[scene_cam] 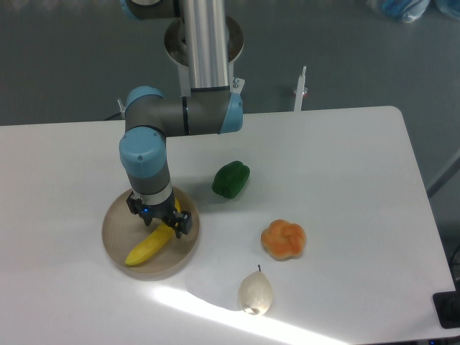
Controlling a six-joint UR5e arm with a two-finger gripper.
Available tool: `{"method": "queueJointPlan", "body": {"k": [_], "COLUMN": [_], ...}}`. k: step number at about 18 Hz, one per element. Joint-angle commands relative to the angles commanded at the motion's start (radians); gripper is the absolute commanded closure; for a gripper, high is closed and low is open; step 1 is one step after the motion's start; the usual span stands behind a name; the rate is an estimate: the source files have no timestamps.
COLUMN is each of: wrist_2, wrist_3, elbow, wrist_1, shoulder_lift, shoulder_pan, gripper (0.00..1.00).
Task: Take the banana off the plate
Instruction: 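Lower the gripper onto the banana's middle, then close the gripper around the banana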
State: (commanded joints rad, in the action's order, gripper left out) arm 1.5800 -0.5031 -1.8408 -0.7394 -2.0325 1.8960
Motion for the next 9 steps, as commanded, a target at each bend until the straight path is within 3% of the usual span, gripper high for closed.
{"method": "queueJointPlan", "body": {"k": [5,6,9], "wrist_2": [0.000,0.000,-0.002], "wrist_3": [0.000,-0.002,-0.003], "elbow": [0.002,0.002,0.006], "wrist_1": [0.000,0.000,0.000], "shoulder_lift": [0.000,-0.002,-0.002], "shoulder_pan": [0.000,0.000,0.000], "gripper": [0.45,0.52,0.60]}}
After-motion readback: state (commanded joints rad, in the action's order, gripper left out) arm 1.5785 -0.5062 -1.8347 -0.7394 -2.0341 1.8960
